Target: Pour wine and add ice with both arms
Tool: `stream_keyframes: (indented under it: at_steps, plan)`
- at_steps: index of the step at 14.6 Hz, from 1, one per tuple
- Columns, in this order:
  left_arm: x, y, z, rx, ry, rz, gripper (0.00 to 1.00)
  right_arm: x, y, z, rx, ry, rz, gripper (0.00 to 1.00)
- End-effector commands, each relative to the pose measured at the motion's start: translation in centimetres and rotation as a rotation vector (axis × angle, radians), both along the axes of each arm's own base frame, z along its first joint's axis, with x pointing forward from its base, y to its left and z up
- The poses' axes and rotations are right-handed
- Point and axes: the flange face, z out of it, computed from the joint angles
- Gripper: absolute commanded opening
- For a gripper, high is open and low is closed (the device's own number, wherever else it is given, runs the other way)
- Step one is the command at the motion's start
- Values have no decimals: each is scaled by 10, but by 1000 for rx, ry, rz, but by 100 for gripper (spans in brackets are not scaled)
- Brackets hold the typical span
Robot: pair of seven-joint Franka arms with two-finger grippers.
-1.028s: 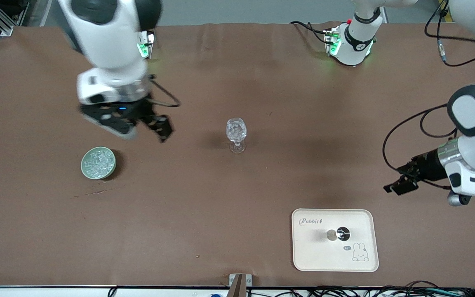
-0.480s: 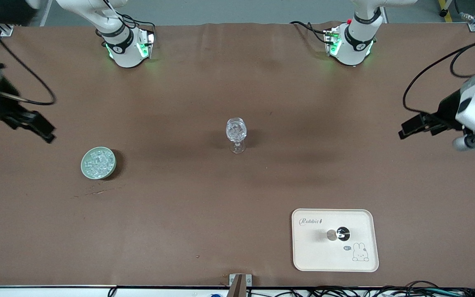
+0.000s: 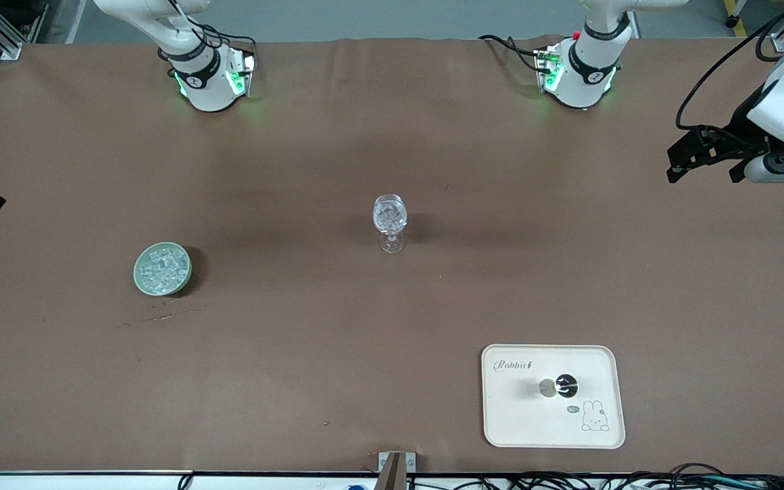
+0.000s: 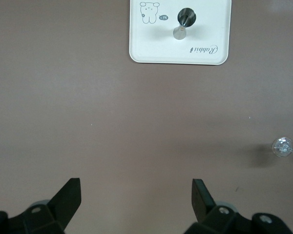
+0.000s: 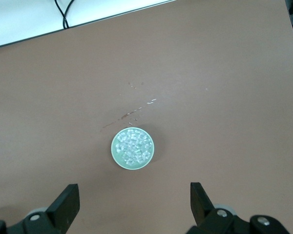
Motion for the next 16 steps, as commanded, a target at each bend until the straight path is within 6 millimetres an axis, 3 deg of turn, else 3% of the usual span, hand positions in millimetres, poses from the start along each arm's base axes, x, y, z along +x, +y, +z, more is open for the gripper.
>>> stream_keyframes:
  at_steps: [1,8,16]
  plan:
    - [13,-2,10,10,-10,-20,100,-6,-1,-2,23,4,22,100]
    - [12,-10,-13,24,57,-29,97,-4,13,-3,26,6,41,100]
    - [12,-1,-17,26,58,-10,97,-3,19,-3,25,6,52,100]
